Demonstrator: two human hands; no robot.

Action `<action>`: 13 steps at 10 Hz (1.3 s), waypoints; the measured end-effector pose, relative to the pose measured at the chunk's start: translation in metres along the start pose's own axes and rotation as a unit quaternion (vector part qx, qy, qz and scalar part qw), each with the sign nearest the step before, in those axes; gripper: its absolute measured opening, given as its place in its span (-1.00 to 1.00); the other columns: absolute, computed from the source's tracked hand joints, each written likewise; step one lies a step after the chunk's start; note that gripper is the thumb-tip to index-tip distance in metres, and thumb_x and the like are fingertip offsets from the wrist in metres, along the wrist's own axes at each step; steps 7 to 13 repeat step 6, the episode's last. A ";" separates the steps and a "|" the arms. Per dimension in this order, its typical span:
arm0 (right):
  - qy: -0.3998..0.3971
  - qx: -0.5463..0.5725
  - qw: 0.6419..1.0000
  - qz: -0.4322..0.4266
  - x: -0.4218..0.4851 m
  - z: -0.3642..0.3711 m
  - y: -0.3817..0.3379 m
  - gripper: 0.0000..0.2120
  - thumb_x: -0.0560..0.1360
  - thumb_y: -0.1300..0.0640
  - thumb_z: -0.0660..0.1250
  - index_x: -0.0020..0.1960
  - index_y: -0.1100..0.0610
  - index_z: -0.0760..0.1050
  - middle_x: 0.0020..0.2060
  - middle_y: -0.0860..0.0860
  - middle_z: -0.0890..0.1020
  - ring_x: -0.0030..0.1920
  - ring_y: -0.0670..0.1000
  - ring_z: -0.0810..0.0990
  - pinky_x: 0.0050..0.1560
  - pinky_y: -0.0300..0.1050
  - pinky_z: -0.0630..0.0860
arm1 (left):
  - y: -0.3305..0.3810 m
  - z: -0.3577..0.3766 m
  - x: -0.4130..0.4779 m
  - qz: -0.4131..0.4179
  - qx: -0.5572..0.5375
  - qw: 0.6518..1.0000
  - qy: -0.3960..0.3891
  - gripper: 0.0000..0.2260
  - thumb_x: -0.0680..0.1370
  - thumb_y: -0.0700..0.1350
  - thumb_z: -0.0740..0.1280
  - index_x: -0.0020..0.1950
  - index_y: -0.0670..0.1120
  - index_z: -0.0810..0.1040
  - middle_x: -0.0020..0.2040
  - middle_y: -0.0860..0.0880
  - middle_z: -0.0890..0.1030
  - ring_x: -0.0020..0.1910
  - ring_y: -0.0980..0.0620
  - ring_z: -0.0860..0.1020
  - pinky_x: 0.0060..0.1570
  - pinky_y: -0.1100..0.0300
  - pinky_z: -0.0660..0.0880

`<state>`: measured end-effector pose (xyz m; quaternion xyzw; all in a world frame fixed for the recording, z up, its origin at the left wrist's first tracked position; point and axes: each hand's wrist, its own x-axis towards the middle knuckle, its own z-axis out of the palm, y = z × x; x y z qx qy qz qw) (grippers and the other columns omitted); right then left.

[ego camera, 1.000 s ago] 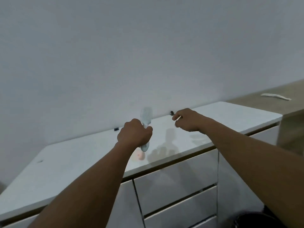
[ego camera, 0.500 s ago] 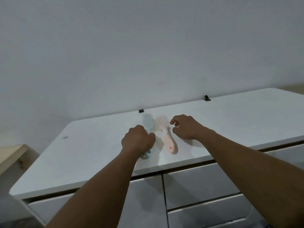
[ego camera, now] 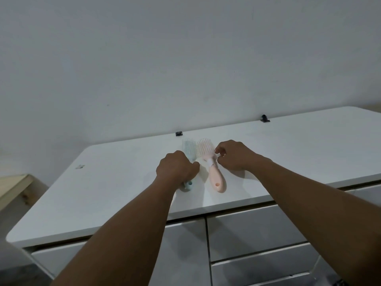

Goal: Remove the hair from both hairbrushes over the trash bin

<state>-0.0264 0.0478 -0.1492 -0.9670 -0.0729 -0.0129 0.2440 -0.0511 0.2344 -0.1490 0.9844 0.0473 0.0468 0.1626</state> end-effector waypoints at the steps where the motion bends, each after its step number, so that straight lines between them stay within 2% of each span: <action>1: -0.018 0.001 1.000 0.006 -0.003 -0.003 0.000 -0.62 0.52 0.10 0.30 0.33 0.05 0.51 0.30 0.04 0.54 0.27 0.07 0.52 0.22 -0.13 0.42 | 0.001 -0.002 -0.003 0.005 -0.011 1.000 -0.002 -0.69 0.52 0.20 0.30 -0.11 -0.05 0.44 -0.29 0.05 0.47 -0.25 0.00 0.52 -0.22 0.17 0.43; 2: -0.034 -0.004 0.999 0.010 -0.008 -0.009 0.001 -0.61 0.50 0.07 0.30 0.33 0.01 0.50 0.32 0.03 0.52 0.27 0.07 0.50 0.21 -0.11 0.43 | 0.003 -0.003 -0.009 0.000 -0.032 0.999 0.002 -0.69 0.55 0.16 0.29 -0.21 -0.06 0.41 -0.37 0.05 0.48 -0.38 0.10 0.44 -0.32 0.20 0.38; 3: -0.041 -0.007 0.999 0.023 -0.018 -0.017 0.003 -0.61 0.49 0.05 0.31 0.32 -0.02 0.50 0.31 0.03 0.52 0.24 0.07 0.51 0.17 -0.11 0.43 | 0.006 -0.007 -0.017 -0.005 -0.033 0.999 0.006 -0.67 0.56 0.16 0.27 -0.22 -0.07 0.43 -0.37 0.04 0.50 -0.39 0.08 0.47 -0.31 0.20 0.40; 4: -0.036 -0.004 0.999 0.032 -0.029 -0.027 0.010 -0.62 0.50 0.06 0.32 0.31 0.00 0.51 0.29 0.03 0.53 0.20 0.06 0.51 0.17 -0.10 0.44 | 0.009 -0.010 -0.024 -0.005 -0.005 1.000 0.018 -0.63 0.54 0.22 0.26 -0.01 -0.10 0.49 -0.17 -0.02 0.54 -0.16 -0.06 0.56 -0.16 0.14 0.45; 5: -0.031 0.006 0.998 0.046 -0.045 -0.040 0.017 -0.64 0.50 0.07 0.32 0.30 0.00 0.51 0.26 0.04 0.55 0.15 0.06 0.53 0.18 -0.08 0.48 | 0.018 -0.015 -0.031 -0.002 0.030 0.998 0.049 -0.57 0.54 0.24 0.24 0.15 -0.09 0.52 0.06 -0.09 0.59 0.07 -0.15 0.59 -0.08 0.10 0.44; 6: -0.011 0.018 0.998 0.063 -0.060 -0.054 0.025 -0.64 0.50 0.07 0.32 0.29 0.01 0.52 0.25 0.04 0.55 0.15 0.07 0.55 0.19 -0.06 0.50 | 0.036 -0.025 -0.041 0.017 0.034 0.996 0.083 -0.57 0.55 0.21 0.23 0.23 -0.10 0.49 0.19 -0.12 0.57 0.17 -0.19 0.56 -0.05 0.07 0.39; 13: -0.011 0.018 0.998 0.063 -0.060 -0.054 0.025 -0.64 0.50 0.07 0.32 0.29 0.01 0.52 0.25 0.04 0.55 0.15 0.07 0.55 0.19 -0.06 0.50 | 0.036 -0.025 -0.041 0.017 0.034 0.996 0.083 -0.57 0.55 0.21 0.23 0.23 -0.10 0.49 0.19 -0.12 0.57 0.17 -0.19 0.56 -0.05 0.07 0.39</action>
